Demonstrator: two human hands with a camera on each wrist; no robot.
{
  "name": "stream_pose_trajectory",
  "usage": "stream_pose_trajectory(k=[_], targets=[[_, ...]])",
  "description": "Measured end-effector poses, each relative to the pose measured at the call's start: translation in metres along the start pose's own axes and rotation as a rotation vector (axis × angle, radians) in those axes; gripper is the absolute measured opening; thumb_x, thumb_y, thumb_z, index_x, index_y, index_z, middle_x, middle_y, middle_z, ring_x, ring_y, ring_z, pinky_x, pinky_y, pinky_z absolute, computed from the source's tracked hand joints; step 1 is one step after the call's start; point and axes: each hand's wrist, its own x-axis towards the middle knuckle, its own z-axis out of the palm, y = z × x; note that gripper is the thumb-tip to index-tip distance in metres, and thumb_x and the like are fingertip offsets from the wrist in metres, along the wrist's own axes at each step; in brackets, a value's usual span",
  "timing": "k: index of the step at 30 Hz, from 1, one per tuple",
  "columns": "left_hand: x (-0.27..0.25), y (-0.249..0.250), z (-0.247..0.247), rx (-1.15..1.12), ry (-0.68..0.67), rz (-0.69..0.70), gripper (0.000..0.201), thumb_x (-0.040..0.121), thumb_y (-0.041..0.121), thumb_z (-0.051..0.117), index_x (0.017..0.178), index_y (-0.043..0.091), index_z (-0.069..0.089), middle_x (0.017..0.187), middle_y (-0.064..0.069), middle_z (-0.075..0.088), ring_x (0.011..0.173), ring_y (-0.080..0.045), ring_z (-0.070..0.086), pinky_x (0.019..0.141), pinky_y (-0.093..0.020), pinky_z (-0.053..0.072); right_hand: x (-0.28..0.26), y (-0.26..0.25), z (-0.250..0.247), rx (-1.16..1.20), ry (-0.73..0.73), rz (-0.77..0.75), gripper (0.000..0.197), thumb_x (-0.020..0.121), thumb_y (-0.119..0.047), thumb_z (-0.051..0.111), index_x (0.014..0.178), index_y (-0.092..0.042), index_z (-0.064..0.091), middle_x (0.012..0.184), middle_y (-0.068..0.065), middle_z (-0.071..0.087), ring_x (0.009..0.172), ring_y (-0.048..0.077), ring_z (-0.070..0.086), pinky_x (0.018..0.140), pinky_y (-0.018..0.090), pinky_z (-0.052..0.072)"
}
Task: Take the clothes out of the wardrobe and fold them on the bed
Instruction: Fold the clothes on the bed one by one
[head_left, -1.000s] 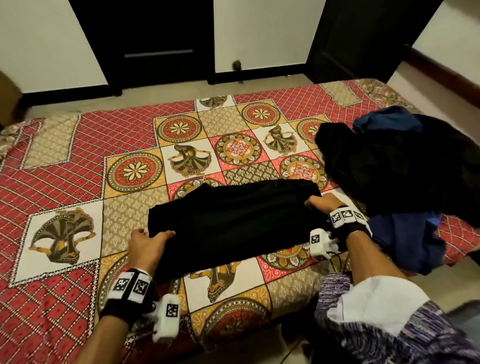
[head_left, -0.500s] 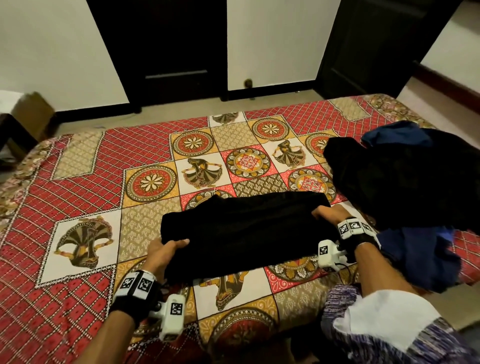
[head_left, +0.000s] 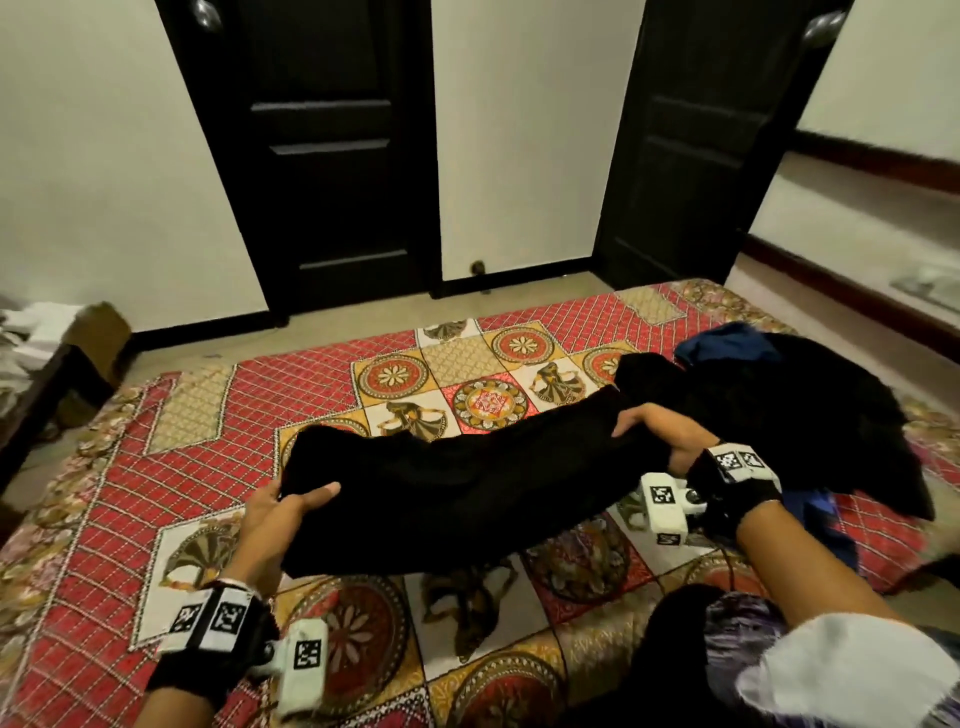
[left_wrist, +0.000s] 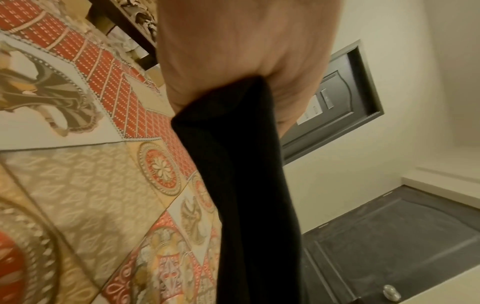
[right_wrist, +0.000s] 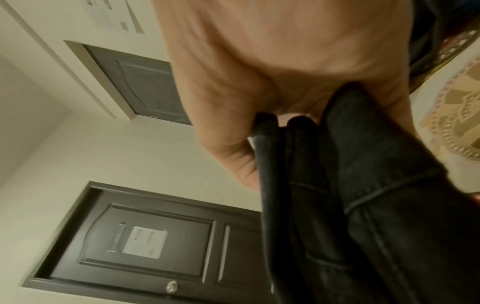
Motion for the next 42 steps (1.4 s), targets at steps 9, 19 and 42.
stream_pose_trajectory(k=[9,19,42], targets=[[-0.06,0.084,0.011,-0.028,-0.17,0.117,0.031,0.08,0.008,0.08,0.11,0.009,0.071,0.097,-0.011,0.078,0.085,-0.028,0.077,0.066,-0.033,0.062,-0.16,-0.015,-0.062,0.213,0.021,-0.085,0.029,0.05,-0.004,0.075,0.066,-0.015,0.053,0.065,0.008,0.056,0.059,0.027,0.059,0.058,0.031,0.053],[-0.159,0.098,0.138,0.097,-0.514,0.195,0.029,0.081,0.008,0.08,0.108,0.013,0.072,0.097,-0.004,0.079,0.088,-0.021,0.076,0.079,-0.036,0.06,-0.334,0.085,-0.171,0.463,0.251,-0.169,0.043,0.087,-0.001,0.043,0.053,-0.007,0.068,0.06,0.011,0.066,0.053,0.023,0.069,0.055,0.028,0.059],[-0.312,-0.106,0.465,1.103,-1.182,0.213,0.016,0.08,0.02,0.072,0.085,0.006,0.065,0.081,-0.008,0.064,0.085,-0.029,0.065,0.073,-0.034,0.048,-0.447,0.334,-0.249,0.352,0.787,0.24,0.017,0.08,-0.002,0.062,0.073,-0.017,0.057,0.067,0.001,0.054,0.053,0.013,0.054,0.049,0.025,0.037]])
